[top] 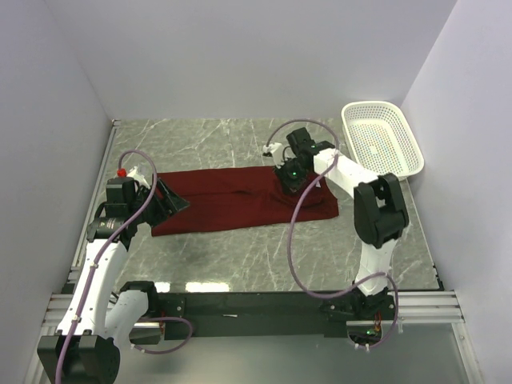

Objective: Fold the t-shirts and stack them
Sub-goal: Fold the tshirt

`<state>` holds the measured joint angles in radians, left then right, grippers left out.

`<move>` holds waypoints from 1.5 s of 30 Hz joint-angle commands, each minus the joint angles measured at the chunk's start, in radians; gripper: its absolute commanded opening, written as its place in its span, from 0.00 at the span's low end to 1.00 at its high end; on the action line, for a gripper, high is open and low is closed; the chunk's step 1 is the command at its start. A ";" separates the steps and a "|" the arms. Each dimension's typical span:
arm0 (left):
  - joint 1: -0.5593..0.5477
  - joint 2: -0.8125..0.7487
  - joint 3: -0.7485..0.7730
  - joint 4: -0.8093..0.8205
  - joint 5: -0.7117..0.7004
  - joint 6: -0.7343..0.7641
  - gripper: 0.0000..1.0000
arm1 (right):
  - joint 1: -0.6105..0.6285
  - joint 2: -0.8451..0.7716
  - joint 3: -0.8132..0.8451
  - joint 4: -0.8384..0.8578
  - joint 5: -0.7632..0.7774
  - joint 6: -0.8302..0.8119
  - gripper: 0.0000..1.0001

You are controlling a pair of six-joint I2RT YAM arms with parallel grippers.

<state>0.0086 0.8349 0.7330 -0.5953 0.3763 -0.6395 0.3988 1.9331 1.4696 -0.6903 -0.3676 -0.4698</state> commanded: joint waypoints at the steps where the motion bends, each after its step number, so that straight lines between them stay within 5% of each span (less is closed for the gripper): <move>1: -0.002 -0.013 0.009 0.017 0.009 0.008 0.72 | 0.061 -0.144 -0.047 0.054 0.065 -0.006 0.00; 8: -0.004 -0.014 0.011 0.015 0.010 0.009 0.72 | 0.152 -0.190 -0.149 0.017 0.084 -0.015 0.10; 14: -0.005 -0.014 0.016 0.014 0.010 0.009 0.72 | 0.150 -0.255 -0.169 -0.017 0.041 -0.035 0.34; 22: -0.002 -0.010 0.019 0.014 0.010 0.011 0.72 | 0.065 -0.312 -0.098 -0.055 -0.056 -0.017 0.38; 28: -0.002 -0.007 0.017 0.022 0.019 0.006 0.72 | -0.029 -0.160 -0.017 -0.090 -0.080 -0.029 0.45; 35: -0.004 -0.020 0.014 0.002 0.003 0.014 0.72 | -0.044 -0.049 0.034 -0.147 -0.129 -0.267 0.47; 45: -0.004 -0.016 0.012 0.011 0.007 0.006 0.72 | -0.098 -0.117 -0.064 -0.069 -0.286 -0.650 0.52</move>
<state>0.0086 0.8307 0.7330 -0.6025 0.3767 -0.6399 0.3286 1.8751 1.4254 -0.7937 -0.5663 -0.9440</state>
